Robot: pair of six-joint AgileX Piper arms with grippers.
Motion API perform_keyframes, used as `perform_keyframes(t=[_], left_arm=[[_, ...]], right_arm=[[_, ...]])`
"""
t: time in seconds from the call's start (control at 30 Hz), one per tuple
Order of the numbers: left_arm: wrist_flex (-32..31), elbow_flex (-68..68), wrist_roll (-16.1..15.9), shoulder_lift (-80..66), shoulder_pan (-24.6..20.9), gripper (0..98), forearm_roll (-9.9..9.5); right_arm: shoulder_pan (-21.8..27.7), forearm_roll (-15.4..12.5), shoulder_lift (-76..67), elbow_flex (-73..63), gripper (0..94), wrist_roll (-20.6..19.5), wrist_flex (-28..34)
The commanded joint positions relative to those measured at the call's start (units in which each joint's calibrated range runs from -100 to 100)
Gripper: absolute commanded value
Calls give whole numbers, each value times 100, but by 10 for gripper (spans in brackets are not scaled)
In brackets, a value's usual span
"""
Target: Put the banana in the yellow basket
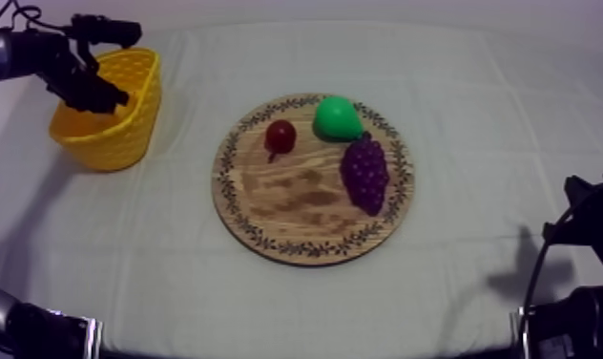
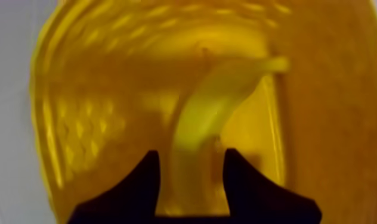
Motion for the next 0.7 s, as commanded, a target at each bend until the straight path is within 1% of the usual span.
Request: perform_keyframes(t=[0.0,0.07,0.13,0.27,0.33,0.5,0.67], left_arm=[[-35,14,-141,11,18,510,57],[-124,42,-250,-4,39,533,153],[-230,76,-375,-50,56,511,273],[-501,315,-654,-287,90,377,536],[-667,564,-754,-501,121,314,632],[-1051,1434,-807,-1308,278,193,709],[-1189,2406,-754,-2488,493,110,722]], right_arm=[[-1,1,-2,2,3,0,3],[-1,1,-2,2,3,0,3],[-1,1,-2,2,3,0,3],[-1,1,-2,2,3,0,3],[-1,1,-2,2,3,0,3],[-1,1,-2,2,3,0,3],[-1,1,-2,2,3,0,3]])
